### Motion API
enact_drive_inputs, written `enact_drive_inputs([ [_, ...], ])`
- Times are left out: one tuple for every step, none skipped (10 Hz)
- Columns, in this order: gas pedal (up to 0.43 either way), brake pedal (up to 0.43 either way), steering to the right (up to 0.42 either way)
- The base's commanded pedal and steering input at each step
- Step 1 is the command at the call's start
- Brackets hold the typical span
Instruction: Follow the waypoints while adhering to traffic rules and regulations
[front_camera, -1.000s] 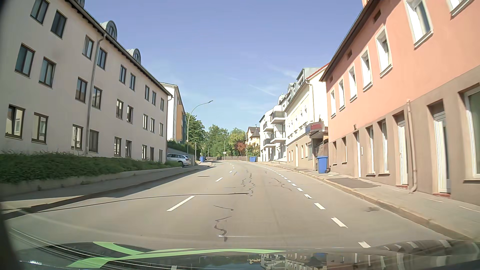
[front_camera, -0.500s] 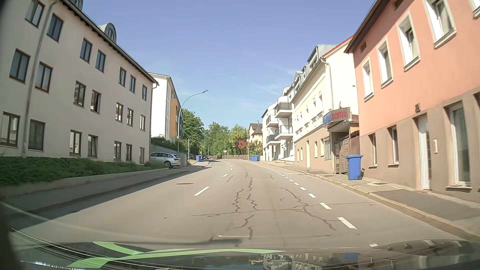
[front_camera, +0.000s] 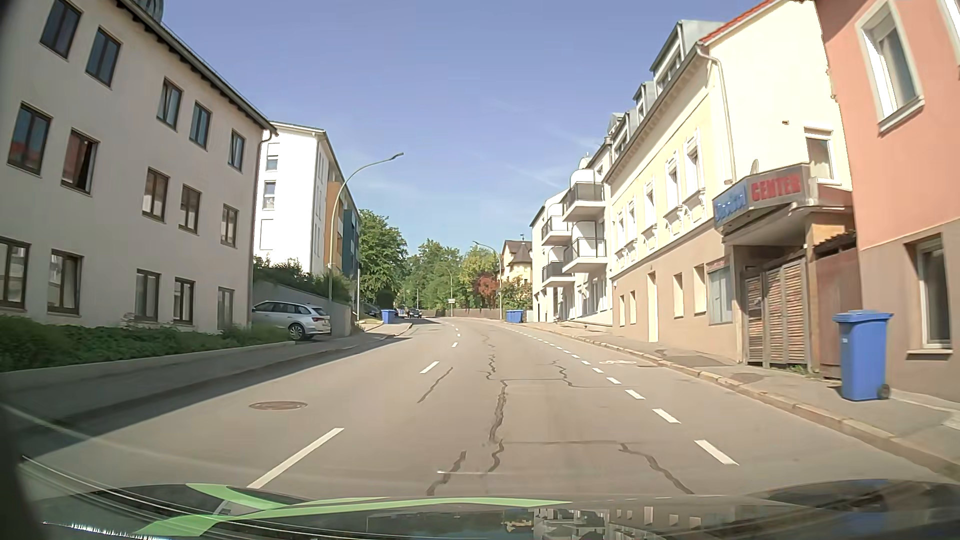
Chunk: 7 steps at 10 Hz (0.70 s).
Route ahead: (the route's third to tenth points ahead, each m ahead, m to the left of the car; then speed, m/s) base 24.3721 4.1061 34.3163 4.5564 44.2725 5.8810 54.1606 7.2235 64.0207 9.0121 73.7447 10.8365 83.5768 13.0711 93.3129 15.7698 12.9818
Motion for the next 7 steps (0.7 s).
enact_drive_inputs([
  [0.209, 0.0, -0.009],
  [0.189, 0.0, -0.009],
  [0.177, 0.0, -0.009],
  [0.11, 0.0, -0.008],
  [0.059, 0.0, -0.008],
  [0.02, 0.0, -0.009],
  [0.0, 0.0, -0.01],
])
